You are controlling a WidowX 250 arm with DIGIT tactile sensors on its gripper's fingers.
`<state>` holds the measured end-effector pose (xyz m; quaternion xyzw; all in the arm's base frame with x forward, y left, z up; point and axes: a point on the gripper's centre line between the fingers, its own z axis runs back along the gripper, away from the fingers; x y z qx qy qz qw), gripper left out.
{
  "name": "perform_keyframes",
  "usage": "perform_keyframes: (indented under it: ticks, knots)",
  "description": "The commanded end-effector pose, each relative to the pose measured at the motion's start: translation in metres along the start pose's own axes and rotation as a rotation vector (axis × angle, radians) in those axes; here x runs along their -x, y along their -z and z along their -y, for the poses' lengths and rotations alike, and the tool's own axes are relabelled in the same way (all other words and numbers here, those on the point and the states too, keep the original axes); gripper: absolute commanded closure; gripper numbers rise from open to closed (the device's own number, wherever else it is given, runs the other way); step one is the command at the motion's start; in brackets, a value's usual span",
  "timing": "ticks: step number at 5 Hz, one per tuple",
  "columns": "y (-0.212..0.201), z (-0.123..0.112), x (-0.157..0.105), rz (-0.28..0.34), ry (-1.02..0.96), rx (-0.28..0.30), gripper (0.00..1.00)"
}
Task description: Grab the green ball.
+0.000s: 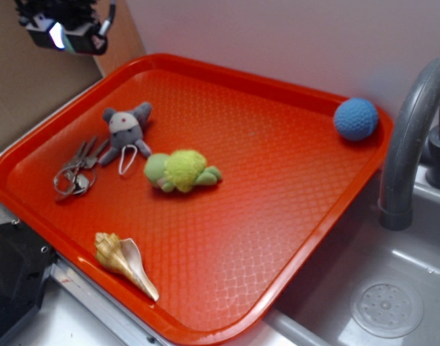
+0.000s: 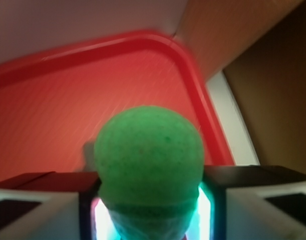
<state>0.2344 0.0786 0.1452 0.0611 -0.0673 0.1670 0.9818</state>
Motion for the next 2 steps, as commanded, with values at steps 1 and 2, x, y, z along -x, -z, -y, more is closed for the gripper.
perform_keyframes:
  ticks: [1,2]
  knots:
    - [-0.0239,0.0081,-0.0032,0.079,0.055,-0.009,1.00]
    - [-0.0159,0.0076,-0.0061,0.083,0.050,-0.053,1.00]
